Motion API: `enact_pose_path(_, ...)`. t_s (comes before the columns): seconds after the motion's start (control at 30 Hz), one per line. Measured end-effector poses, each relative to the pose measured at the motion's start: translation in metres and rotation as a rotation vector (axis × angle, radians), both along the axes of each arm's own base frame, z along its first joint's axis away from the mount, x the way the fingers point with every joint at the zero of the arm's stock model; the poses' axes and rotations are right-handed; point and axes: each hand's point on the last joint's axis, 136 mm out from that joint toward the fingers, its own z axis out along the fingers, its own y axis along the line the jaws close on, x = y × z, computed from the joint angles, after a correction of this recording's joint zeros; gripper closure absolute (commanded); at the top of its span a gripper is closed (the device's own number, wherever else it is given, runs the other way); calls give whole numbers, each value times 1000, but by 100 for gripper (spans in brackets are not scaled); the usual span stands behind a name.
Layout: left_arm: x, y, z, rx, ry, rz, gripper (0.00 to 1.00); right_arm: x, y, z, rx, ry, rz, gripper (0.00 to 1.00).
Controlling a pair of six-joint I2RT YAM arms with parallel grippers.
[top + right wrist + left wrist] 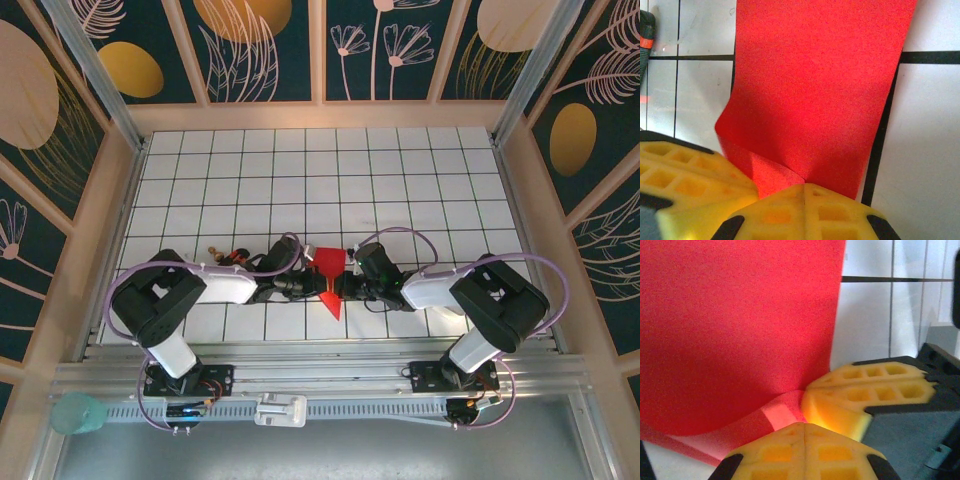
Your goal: Fold a paper plane with a square sheet of paper (pick it up from the middle)
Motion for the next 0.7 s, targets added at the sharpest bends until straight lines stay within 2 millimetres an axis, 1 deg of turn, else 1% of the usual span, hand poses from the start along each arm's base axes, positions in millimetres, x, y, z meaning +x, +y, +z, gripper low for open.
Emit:
enact_pose_path(0.07, 1, 2, -3, 10, -1, 0, 100, 0, 0, 0, 0, 0, 0, 100)
enact_pose_path(0.23, 2, 3, -5, 16, -7, -1, 100, 0, 0, 0, -1, 1, 1, 100)
enact_pose_path(0.4, 0, 10, -11, 36, -5, 10, 100, 1, 2, 0, -1, 1, 3, 100)
enact_pose_path(0.7, 1, 11, -13, 40, -10, 2, 100, 1, 3, 0, -1, 0, 4, 100)
